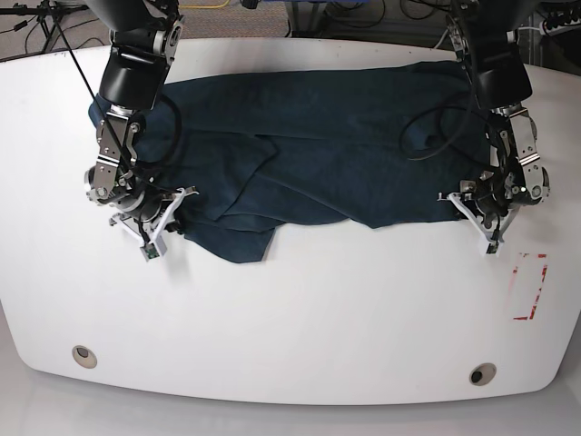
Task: Fold the T-shirt properly
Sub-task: 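Grasp the shirt's side edges with both grippers, then fold the shirt's side edges inward with both grippers, narrowing the shirt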
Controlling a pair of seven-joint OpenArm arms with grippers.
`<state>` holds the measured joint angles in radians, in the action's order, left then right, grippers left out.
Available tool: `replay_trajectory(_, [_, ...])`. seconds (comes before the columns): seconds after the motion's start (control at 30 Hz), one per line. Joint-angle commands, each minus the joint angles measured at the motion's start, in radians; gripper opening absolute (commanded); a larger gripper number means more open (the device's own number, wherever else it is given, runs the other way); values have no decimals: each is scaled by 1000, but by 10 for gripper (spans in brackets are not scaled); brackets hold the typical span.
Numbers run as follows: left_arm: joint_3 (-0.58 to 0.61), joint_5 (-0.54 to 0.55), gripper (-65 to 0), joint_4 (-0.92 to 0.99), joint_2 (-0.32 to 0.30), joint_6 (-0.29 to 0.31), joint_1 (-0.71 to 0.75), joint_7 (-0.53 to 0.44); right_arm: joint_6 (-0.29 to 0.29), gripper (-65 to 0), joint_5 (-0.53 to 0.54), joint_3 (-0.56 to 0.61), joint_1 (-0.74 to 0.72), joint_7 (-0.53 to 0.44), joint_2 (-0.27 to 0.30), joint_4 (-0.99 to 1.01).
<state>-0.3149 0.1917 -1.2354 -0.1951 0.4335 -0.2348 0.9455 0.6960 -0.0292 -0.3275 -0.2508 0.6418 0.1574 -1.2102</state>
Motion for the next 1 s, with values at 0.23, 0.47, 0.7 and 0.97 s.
replay_trajectory(0.23, [-3,4,-589,-82,-13,1,-11,2,2,-650,13,6,11,69,6,-214])
replay_trajectory(0.47, [-3,5,-590,-220,-13,1,-13,57,2,-650,13,6,14,132,6,-353])
replay_trajectory(0.7, [-3,7,-606,-350,-11,3,-11,111,2,-650,13,3,23,206,11,-457])
replay_trajectory(0.97, [-3,7,-604,-465,-11,67,13,154,2,-650,13,1,80,230,12,-586])
